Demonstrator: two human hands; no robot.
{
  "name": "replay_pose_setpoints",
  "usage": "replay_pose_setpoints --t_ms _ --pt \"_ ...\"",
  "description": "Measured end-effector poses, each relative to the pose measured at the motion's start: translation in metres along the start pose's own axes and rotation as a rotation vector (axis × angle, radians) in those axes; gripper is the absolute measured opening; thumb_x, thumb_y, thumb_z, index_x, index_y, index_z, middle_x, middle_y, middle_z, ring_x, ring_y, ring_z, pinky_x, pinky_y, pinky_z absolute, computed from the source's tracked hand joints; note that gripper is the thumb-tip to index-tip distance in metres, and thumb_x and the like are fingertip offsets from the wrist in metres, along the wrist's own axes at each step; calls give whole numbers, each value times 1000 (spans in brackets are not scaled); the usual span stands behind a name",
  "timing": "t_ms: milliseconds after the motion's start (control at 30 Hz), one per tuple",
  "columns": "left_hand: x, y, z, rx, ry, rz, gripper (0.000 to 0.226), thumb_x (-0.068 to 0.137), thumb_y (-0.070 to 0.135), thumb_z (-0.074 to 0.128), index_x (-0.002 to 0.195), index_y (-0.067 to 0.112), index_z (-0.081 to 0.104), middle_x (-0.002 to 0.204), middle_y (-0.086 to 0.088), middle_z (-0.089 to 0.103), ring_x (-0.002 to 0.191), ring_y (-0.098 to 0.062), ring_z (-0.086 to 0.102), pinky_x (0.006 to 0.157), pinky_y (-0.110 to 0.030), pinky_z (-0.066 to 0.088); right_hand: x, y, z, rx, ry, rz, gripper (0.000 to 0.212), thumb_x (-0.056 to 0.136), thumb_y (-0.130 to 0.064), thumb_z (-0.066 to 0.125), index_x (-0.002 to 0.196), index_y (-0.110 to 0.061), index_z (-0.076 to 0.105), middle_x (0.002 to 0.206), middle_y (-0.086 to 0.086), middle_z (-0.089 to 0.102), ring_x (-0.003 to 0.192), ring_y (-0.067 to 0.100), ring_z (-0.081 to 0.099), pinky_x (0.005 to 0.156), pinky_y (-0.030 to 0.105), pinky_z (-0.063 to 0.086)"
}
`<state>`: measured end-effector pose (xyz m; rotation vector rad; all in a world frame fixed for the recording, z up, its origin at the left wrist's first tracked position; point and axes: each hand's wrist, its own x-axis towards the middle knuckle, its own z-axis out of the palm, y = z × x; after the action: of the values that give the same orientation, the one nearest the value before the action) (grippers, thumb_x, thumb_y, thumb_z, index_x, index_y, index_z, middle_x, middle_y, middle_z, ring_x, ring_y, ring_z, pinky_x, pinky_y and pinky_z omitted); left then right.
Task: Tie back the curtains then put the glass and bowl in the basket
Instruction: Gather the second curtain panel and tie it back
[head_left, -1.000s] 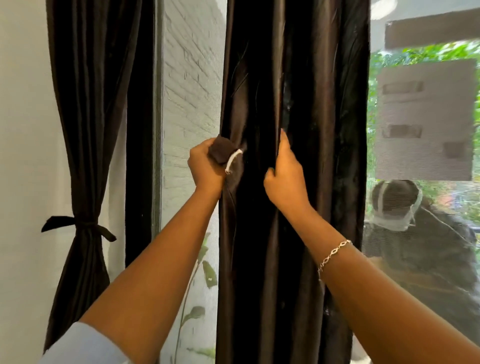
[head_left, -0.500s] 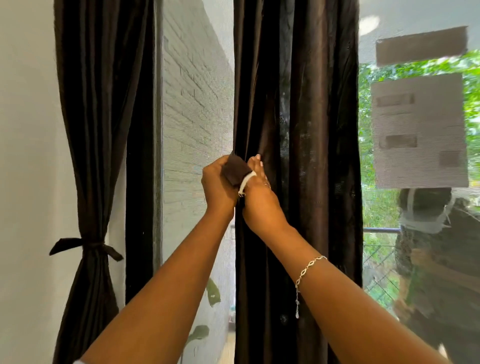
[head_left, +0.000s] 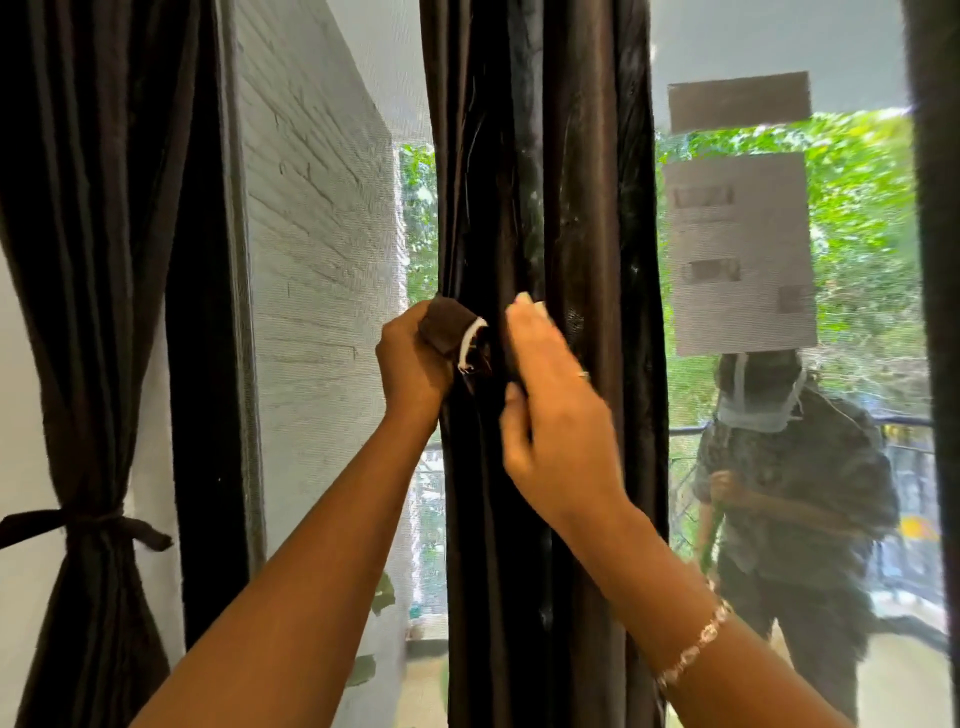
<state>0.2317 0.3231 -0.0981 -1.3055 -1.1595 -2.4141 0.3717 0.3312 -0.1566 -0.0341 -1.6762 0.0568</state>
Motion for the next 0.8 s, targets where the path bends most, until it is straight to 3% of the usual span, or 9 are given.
replay_pose_setpoints --t_ms 67,133,200,300,367,433,500,600,800 --pt "-1 3 -3 -67 -97 -46 34 83 -11 51 63 17 52 57 4 47 43 4 45 46 -7 36 -4 8 -10 54 255 31 61 78 8 44 138 2 36 144 13 40 137 22 33 113 27 28" --pt "-7 12 0 -71 -123 -95 40 82 -13 51 68 24 52 61 12 49 50 9 50 53 -3 38 0 20 -16 94 309 173 59 82 -2 49 140 -2 34 144 11 41 136 21 36 111 28 30" --pt "-9 12 0 -27 -107 -41 30 84 -12 50 72 15 55 62 8 48 49 6 48 54 -6 38 10 30 -18 147 187 346 61 85 -12 56 141 -5 32 143 11 42 134 22 38 108 21 28" --pt "-11 19 4 -140 -2 -92 38 88 -9 44 56 10 54 50 4 44 44 0 42 52 -13 39 21 38 -21 196 -117 461 69 80 9 49 142 -16 31 132 11 54 122 26 51 91 17 35" --pt "-13 20 5 -2 9 -82 45 87 -10 43 49 13 48 43 9 41 43 -3 39 50 -14 39 22 34 -17 154 -255 436 81 74 16 40 146 -19 25 133 12 54 120 28 52 89 23 39" --pt "-21 25 10 57 15 -34 41 89 -10 45 55 14 50 49 7 44 46 -1 42 50 -10 41 22 29 -13 107 -364 377 87 75 16 40 149 -19 11 145 12 41 127 30 46 96 31 40" --pt "-32 33 16 106 29 -37 35 89 -8 48 62 13 51 61 0 46 55 -5 46 55 -9 42 23 25 -11 27 -478 331 87 81 14 43 149 -15 -2 156 13 16 137 31 32 102 36 37" --pt "-42 41 22 302 22 59 36 88 -3 54 61 21 52 63 2 50 64 -8 47 61 -15 39 27 16 -10 -59 -572 299 86 85 11 46 148 -9 -8 157 14 -4 145 27 8 110 35 28" --pt "-60 59 31 458 -24 132 33 90 6 54 63 23 53 60 5 50 59 -6 46 60 -22 38 28 12 -5 -155 -608 263 77 91 3 41 145 -1 -13 155 22 -7 145 29 5 114 32 18"
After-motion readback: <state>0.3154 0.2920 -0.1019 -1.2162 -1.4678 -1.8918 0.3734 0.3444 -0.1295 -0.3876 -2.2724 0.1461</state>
